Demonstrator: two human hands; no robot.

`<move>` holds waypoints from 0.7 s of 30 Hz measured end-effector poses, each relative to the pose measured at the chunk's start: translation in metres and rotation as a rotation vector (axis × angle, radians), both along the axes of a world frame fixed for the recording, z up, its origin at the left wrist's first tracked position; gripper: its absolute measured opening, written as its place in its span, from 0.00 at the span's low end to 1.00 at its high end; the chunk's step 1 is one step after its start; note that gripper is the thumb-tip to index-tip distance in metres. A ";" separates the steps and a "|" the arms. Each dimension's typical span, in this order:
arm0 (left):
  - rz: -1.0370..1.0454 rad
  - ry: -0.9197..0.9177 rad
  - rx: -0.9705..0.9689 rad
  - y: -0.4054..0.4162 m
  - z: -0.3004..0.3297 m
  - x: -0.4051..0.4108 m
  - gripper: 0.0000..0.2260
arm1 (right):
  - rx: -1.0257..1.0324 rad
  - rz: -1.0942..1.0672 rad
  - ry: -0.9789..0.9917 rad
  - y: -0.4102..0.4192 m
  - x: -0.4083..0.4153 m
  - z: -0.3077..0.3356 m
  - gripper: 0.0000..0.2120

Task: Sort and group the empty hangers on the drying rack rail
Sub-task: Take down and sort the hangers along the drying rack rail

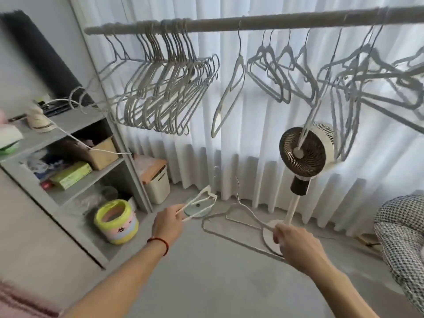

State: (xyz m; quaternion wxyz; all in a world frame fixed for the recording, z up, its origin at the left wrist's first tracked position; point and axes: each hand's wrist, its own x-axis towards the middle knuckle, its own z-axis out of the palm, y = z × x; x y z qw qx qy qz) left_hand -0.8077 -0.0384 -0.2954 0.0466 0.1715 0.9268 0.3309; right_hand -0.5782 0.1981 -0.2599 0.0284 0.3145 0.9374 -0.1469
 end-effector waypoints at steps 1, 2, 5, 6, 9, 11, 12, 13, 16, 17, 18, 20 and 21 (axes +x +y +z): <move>-0.015 0.019 -0.019 -0.012 0.001 -0.001 0.13 | 0.000 0.072 -0.006 0.004 0.006 0.001 0.14; -0.046 0.028 -0.038 -0.022 0.002 0.000 0.13 | -0.023 0.111 0.023 0.008 0.011 -0.001 0.18; -0.169 -0.006 -0.064 -0.049 0.005 0.005 0.11 | -0.103 0.154 0.159 0.014 0.021 -0.010 0.27; -0.206 -0.053 -0.025 -0.057 0.006 0.008 0.11 | -0.128 0.167 0.192 0.015 0.023 -0.014 0.28; -0.311 -0.356 0.209 -0.076 0.008 0.022 0.11 | -0.225 0.198 0.274 0.016 0.022 -0.020 0.30; -0.334 -0.526 0.335 -0.087 0.011 0.030 0.11 | -0.249 0.202 0.319 0.014 0.021 -0.024 0.31; -0.332 -0.585 0.376 -0.091 0.012 0.033 0.12 | -0.252 0.201 0.325 0.013 0.021 -0.027 0.31; -0.331 -0.630 0.416 -0.095 0.012 0.035 0.12 | -0.249 0.197 0.321 0.012 0.020 -0.029 0.31; -0.365 -0.675 0.488 -0.102 0.016 0.039 0.10 | -0.151 0.195 0.266 0.005 0.015 -0.027 0.34; -0.383 -0.662 0.496 -0.104 0.019 0.040 0.10 | -0.087 0.194 0.233 0.003 0.012 -0.024 0.34; -0.396 -0.641 0.501 -0.105 0.022 0.039 0.10 | -0.011 0.197 0.221 0.000 0.008 -0.021 0.32; -0.409 -0.580 0.485 -0.108 0.030 0.034 0.10 | 0.087 0.222 0.293 -0.009 -0.006 -0.006 0.24; -0.416 -0.539 0.458 -0.110 0.036 0.032 0.10 | 0.053 0.232 0.369 -0.017 -0.016 0.005 0.23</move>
